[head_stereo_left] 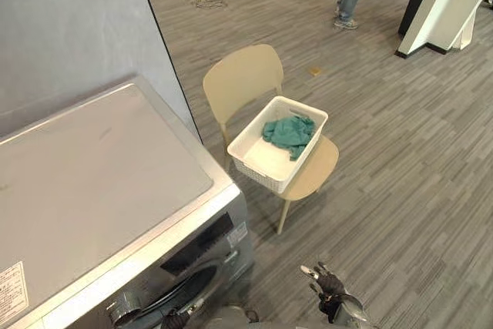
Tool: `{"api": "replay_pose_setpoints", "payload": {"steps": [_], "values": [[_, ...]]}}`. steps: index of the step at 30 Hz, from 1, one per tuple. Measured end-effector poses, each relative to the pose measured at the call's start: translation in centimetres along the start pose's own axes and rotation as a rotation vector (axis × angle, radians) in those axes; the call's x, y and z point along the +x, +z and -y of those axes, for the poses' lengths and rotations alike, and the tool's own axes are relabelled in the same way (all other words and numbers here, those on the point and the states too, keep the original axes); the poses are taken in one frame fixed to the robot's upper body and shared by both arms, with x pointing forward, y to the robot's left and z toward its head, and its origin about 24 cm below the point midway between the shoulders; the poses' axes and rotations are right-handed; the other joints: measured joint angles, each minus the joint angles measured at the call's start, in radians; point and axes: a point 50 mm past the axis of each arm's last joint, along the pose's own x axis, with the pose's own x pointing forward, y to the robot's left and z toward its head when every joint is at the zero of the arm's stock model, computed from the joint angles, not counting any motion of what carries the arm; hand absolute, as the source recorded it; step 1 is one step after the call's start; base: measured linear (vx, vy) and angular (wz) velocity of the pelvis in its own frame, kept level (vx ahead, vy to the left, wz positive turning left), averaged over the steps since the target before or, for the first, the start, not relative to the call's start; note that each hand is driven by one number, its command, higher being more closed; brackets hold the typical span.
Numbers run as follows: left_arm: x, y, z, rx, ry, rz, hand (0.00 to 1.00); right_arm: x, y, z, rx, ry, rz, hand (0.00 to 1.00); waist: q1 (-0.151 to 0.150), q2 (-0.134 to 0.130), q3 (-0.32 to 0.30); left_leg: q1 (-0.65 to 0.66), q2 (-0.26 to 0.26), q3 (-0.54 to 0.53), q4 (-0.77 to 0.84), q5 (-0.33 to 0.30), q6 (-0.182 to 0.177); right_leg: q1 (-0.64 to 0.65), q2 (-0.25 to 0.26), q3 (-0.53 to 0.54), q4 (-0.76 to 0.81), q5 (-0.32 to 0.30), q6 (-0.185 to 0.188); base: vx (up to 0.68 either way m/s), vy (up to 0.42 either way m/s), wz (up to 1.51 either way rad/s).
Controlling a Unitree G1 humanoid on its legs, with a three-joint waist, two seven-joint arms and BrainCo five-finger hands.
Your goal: Pick up the laundry basket with both hands and put the clothes into the washing machine.
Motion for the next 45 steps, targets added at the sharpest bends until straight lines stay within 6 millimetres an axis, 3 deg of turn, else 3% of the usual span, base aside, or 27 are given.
{"api": "replay_pose_setpoints", "payload": {"steps": [2,4,8,10,11,12,13,14,16,17,18,20,21,22,23,24,25,28,31,33,34,35,36,39,42,44,45], "values": [[0.1,0.5,-0.6,0.031,0.009,0.011,0.00,-0.5,0.2,0.5,0.003,0.000,0.035,0.00,-0.018,-0.027,0.007,0.082,-0.042,-0.024,0.001,-0.014,0.017,-0.129,-0.007,0.042,0.392,0.086,0.003,0.24,-0.018,0.36],[0.2,0.4,-0.9,0.031,0.017,-0.016,0.00,-0.8,0.3,1.6,0.017,-0.036,0.047,0.00,-0.043,-0.033,0.005,0.130,-0.046,-0.097,0.005,-0.014,0.018,-0.192,-0.009,0.025,0.500,0.080,-0.019,0.29,-0.125,1.07],[0.3,1.4,-0.1,0.050,-0.005,0.020,0.00,-2.7,-1.5,6.2,0.128,-0.223,0.007,0.00,-0.052,-0.007,0.005,0.137,0.006,-0.296,0.004,-0.010,-0.020,-0.257,-0.135,0.015,0.239,0.074,-0.062,0.30,-0.171,1.63],[0.4,2.6,0.0,0.044,0.007,0.067,0.00,-3.2,-2.5,6.6,0.155,-0.250,-0.011,0.00,-0.068,-0.014,-0.004,0.124,0.036,-0.401,0.038,-0.034,-0.087,-0.163,-0.111,0.280,-0.092,0.106,-0.082,0.25,-0.289,1.34],[0.5,3.2,0.1,0.041,0.007,0.085,0.00,-3.2,-2.8,6.5,0.163,-0.251,-0.021,0.00,-0.075,-0.020,-0.008,0.118,0.043,-0.430,0.055,-0.047,-0.108,-0.129,-0.099,0.361,-0.157,0.131,-0.080,0.23,-0.421,1.58],[0.6,3.4,-0.3,0.033,0.034,0.086,0.00,-3.3,-3.7,6.2,0.191,-0.254,-0.047,0.00,-0.088,-0.039,-0.029,0.098,0.053,-0.494,0.084,-0.070,-0.147,-0.075,-0.102,0.441,-0.257,0.193,-0.004,0.23,-0.516,1.47],[0.5,3.3,0.3,0.023,0.029,0.083,0.00,-3.4,-4.1,6.4,0.207,-0.263,-0.065,0.00,-0.078,-0.026,-0.049,0.082,0.089,-0.539,0.109,-0.086,-0.175,-0.027,-0.095,0.377,-0.307,0.133,0.101,0.24,-0.608,1.19],[0.5,2.8,0.3,0.015,0.035,0.068,0.00,-3.4,-3.8,6.4,0.202,-0.262,-0.064,0.00,-0.068,-0.007,-0.051,0.077,0.115,-0.547,0.112,-0.082,-0.183,-0.011,-0.088,0.328,-0.326,0.118,0.111,0.16,-0.606,0.53],[0.1,1.3,1.3,0.002,-0.003,0.035,0.00,-3.2,-3.0,7.3,0.183,-0.278,-0.060,0.00,-0.051,0.032,-0.050,0.075,0.198,-0.547,0.101,-0.039,-0.258,0.030,-0.062,0.182,-0.381,0.080,0.108,0.06,-0.494,0.19],[0.0,1.0,1.5,0.001,-0.009,0.031,0.00,-3.1,-2.9,7.5,0.169,-0.282,-0.074,0.00,-0.052,0.045,-0.057,0.075,0.224,-0.551,0.094,-0.026,-0.279,0.040,-0.040,0.142,-0.386,0.060,0.097,0.03,-0.468,0.28],[-0.1,0.8,1.6,-0.015,-0.019,0.027,0.00,-3.0,-2.7,7.6,0.153,-0.284,-0.081,0.00,-0.056,0.058,-0.060,0.054,0.271,-0.555,0.110,0.000,-0.310,0.054,0.000,0.091,-0.388,0.032,0.052,0.01,-0.438,0.28],[0.0,1.0,1.3,-0.026,-0.021,0.039,0.00,-2.6,-2.4,7.3,0.146,-0.278,-0.086,0.00,-0.060,0.048,-0.061,-0.007,0.291,-0.533,0.178,0.051,-0.282,0.065,0.018,0.043,-0.407,0.011,0.017,-0.04,-0.354,0.42],[0.2,1.7,1.1,-0.026,-0.022,0.054,0.00,-2.7,-2.6,7.5,0.165,-0.293,-0.090,0.00,-0.068,0.048,-0.057,-0.075,0.309,-0.473,0.259,0.103,-0.214,0.086,0.029,0.005,-0.440,0.002,-0.006,-0.07,-0.328,0.57],[0.2,2.0,1.2,-0.020,-0.027,0.060,0.00,-2.6,-2.5,7.5,0.179,-0.298,-0.089,0.00,-0.068,0.046,-0.046,-0.095,0.331,-0.423,0.283,0.134,-0.179,0.101,0.037,-0.014,-0.453,0.009,-0.019,-0.09,-0.296,0.69],[0.3,2.1,1.1,-0.001,-0.042,0.062,0.00,-2.6,-2.6,7.6,0.201,-0.312,-0.095,0.00,-0.068,0.032,-0.032,-0.112,0.382,-0.304,0.282,0.200,-0.154,0.125,0.044,-0.050,-0.477,0.025,-0.045,-0.13,-0.296,0.78],[0.4,2.5,1.1,0.024,-0.050,0.072,0.00,-2.6,-2.7,7.7,0.208,-0.320,-0.095,0.00,-0.080,0.035,-0.032,-0.122,0.412,-0.206,0.296,0.216,-0.138,0.135,0.048,-0.097,-0.505,0.038,-0.067,-0.16,-0.267,0.80],[0.4,2.6,1.5,0.030,-0.062,0.075,0.00,-2.6,-2.3,8.0,0.207,-0.329,-0.084,0.00,-0.084,0.042,-0.028,-0.131,0.407,-0.176,0.326,0.197,-0.147,0.143,0.047,-0.115,-0.517,0.043,-0.075,-0.20,-0.212,0.69],[0.2,2.8,2.7,0.083,-0.110,0.090,0.00,-2.3,-0.7,8.6,0.183,-0.347,-0.044,0.00,-0.085,0.061,-0.023,-0.118,0.269,-0.145,0.338,0.052,-0.192,0.147,0.050,-0.145,-0.580,0.075,-0.104,-0.23,-0.064,0.42],[0.2,2.6,3.0,0.081,-0.123,0.083,0.00,-1.9,-0.3,8.1,0.180,-0.330,-0.031,0.00,-0.083,0.061,-0.023,-0.042,0.219,-0.160,0.129,-0.011,-0.152,0.142,0.051,-0.155,-0.624,0.104,-0.090,-0.19,0.028,0.25],[0.2,2.5,3.0,0.062,-0.121,0.076,0.00,-1.8,-0.9,7.3,0.189,-0.312,-0.041,0.00,-0.082,0.041,-0.032,-0.018,0.180,-0.155,0.022,0.021,-0.147,0.142,0.029,-0.135,-0.666,0.121,-0.080,-0.13,0.059,-0.03],[0.2,2.4,2.9,0.063,-0.119,0.072,0.00,-1.7,-1.5,6.4,0.178,-0.286,-0.061,0.00,-0.083,0.015,-0.050,-0.004,0.156,-0.150,-0.034,0.051,-0.145,0.140,0.011,-0.121,-0.684,0.131,-0.077,-0.02,0.070,-0.06],[0.2,2.4,3.0,0.063,-0.122,0.072,0.00,-1.6,-1.6,5.8,0.153,-0.261,-0.063,0.00,-0.086,0.022,-0.049,0.004,0.137,-0.145,-0.062,0.060,-0.143,0.126,-0.008,-0.121,-0.677,0.136,-0.072,-0.01,0.087,-0.03],[0.2,2.5,3.2,0.064,-0.126,0.075,0.00,-1.6,-1.6,5.6,0.132,-0.246,-0.060,0.00,-0.087,0.004,-0.047,0.007,0.122,-0.142,-0.078,0.061,-0.142,0.111,-0.024,-0.120,-0.661,0.136,-0.070,0.02,0.125,-0.07],[0.3,2.9,2.7,0.084,-0.118,0.088,0.00,-1.6,-2.0,4.7,0.080,-0.180,-0.067,0.00,-0.085,-0.032,-0.050,0.030,0.077,-0.122,-0.115,0.070,-0.127,0.009,-0.073,-0.085,-0.451,0.110,-0.028,0.06,0.069,-0.15],[0.3,3.2,2.9,0.087,-0.121,0.092,0.00,-2.1,-2.7,4.9,0.077,-0.176,-0.069,0.00,-0.087,-0.024,-0.027,0.089,0.084,-0.125,-0.110,0.086,-0.123,-0.059,-0.070,-0.067,-0.207,0.109,-0.027,0.09,-0.010,-0.03],[0.4,3.5,3.3,0.093,-0.134,0.092,0.00,-2.3,-2.9,5.1,0.075,-0.180,-0.078,0.00,-0.091,-0.037,-0.042,0.090,0.085,-0.150,-0.112,0.089,-0.124,-0.069,-0.084,-0.074,-0.174,0.111,-0.029,0.14,-0.054,0.35],[0.4,3.8,3.7,0.098,-0.145,0.094,0.00,-2.3,-2.8,5.5,0.093,-0.198,-0.074,0.00,-0.093,-0.016,-0.034,0.095,0.100,-0.163,-0.122,0.100,-0.117,-0.080,-0.087,-0.079,-0.152,0.108,-0.053,0.19,-0.120,0.53]]}}
